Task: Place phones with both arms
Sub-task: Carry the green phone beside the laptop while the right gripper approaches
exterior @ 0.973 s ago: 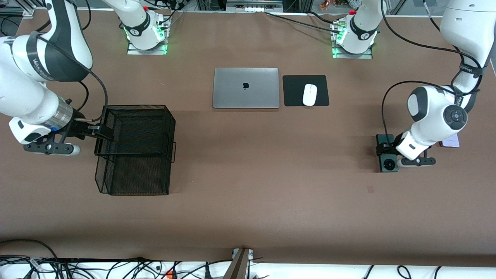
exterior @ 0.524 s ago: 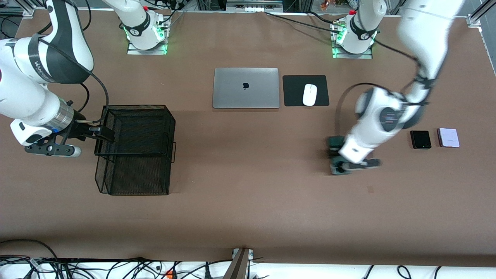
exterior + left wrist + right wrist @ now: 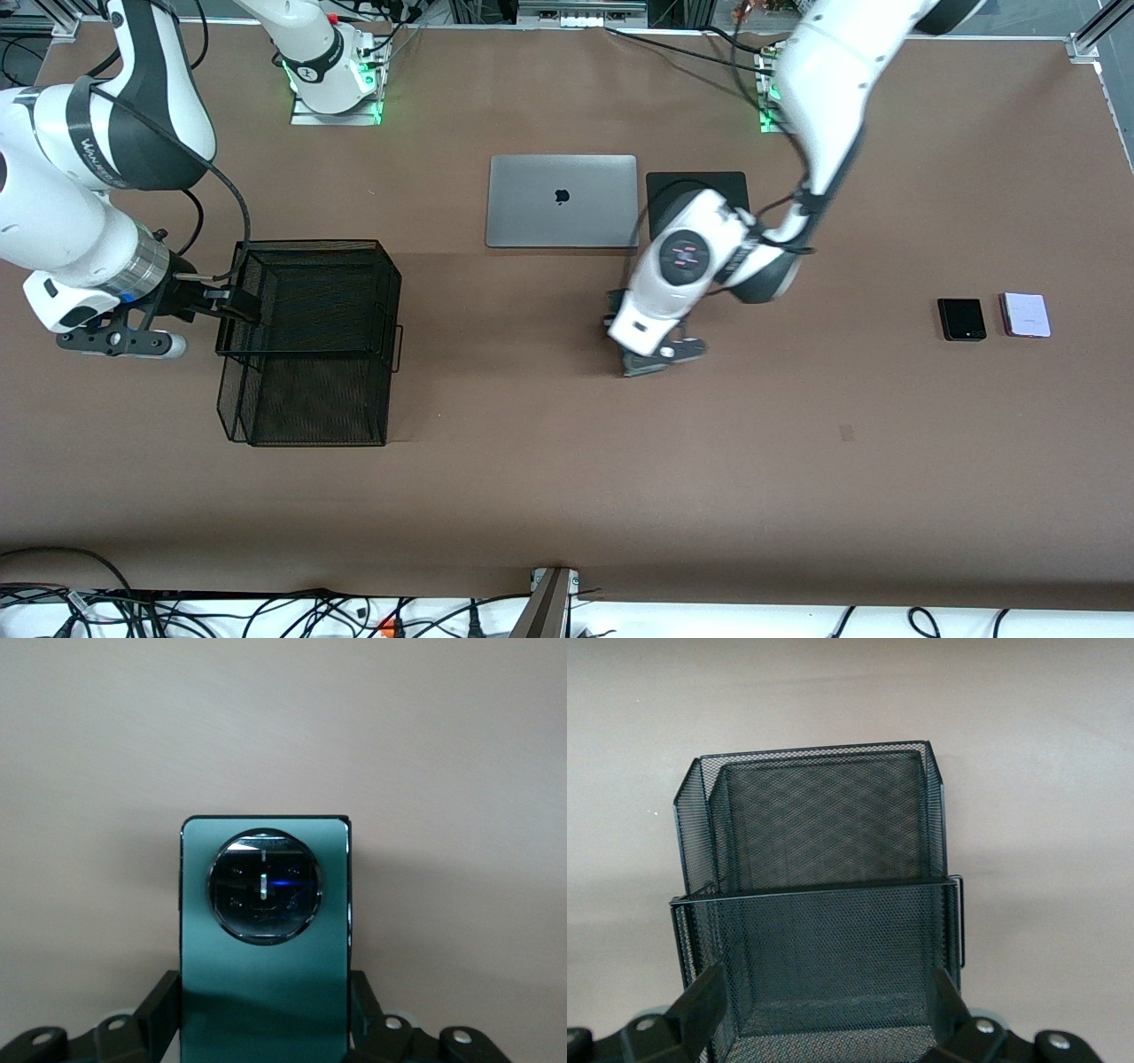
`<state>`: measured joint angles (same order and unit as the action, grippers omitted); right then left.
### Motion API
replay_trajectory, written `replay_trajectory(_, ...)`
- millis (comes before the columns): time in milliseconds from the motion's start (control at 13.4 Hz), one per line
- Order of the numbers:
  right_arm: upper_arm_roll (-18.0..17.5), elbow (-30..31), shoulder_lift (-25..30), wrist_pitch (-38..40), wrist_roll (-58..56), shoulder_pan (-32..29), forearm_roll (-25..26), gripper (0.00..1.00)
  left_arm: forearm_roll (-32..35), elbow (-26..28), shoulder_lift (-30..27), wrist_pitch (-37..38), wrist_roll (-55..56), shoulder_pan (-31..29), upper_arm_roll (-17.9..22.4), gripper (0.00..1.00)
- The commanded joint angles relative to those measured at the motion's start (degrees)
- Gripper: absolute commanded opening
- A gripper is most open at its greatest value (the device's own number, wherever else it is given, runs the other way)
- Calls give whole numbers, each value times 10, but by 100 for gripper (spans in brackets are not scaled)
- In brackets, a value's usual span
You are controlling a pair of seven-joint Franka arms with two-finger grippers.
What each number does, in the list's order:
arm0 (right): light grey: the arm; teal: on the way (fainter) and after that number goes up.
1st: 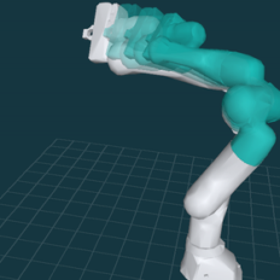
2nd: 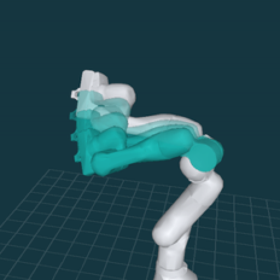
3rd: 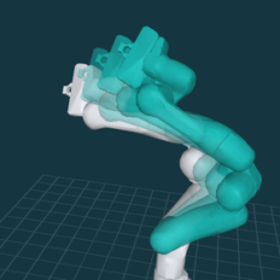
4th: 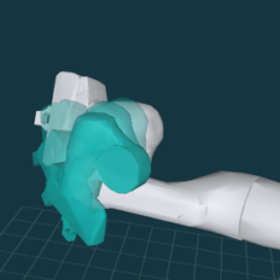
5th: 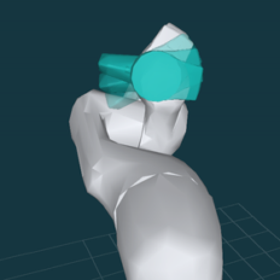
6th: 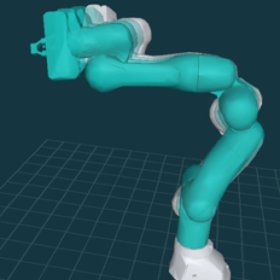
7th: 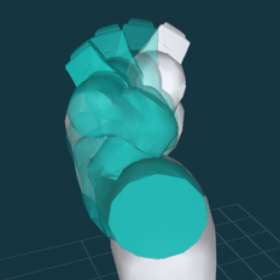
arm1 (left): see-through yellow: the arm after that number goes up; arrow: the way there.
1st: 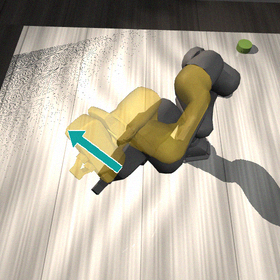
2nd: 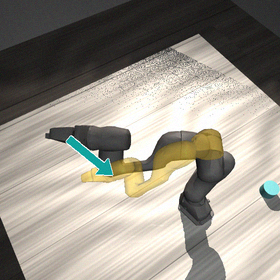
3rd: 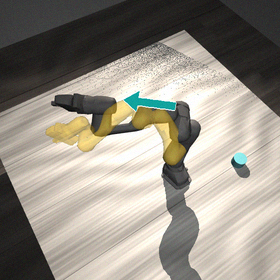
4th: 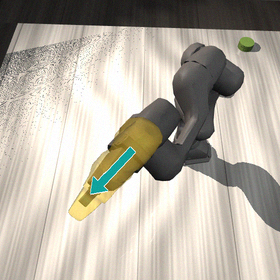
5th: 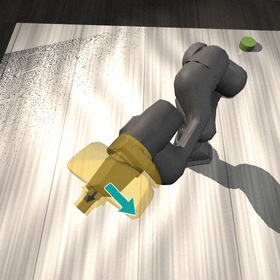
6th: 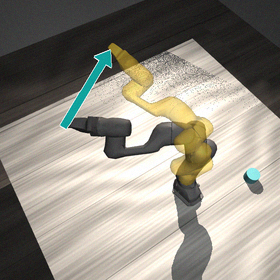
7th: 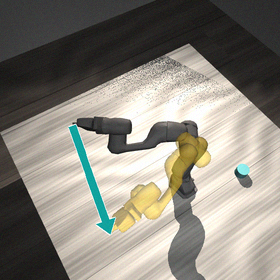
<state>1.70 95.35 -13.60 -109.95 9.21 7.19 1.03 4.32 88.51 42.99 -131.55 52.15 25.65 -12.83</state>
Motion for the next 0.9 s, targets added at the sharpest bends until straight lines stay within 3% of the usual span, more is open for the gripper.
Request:
replay_trajectory(0,-1,-1,4,10,5,8,19,100,8,-127,84,23,43,88,46,0)
replay_trajectory(224,-2,-2,-9,1,12,9,18,100,8,-208,130,20,47,155,78,0)
replay_trajectory(449,-2,-1,-14,-10,14,12,17,100,9,-216,134,-4,44,185,89,1)
replay_trajectory(673,-2,-2,-14,-5,14,13,18,100,11,-217,153,-30,50,243,145,2)
replay_trajectory(748,-2,-2,-13,-5,13,13,18,100,11,-216,157,-36,58,246,148,7)
replay_trajectory(823,-2,-2,-12,-5,13,14,18,100,11,-216,159,-36,60,246,148,21)
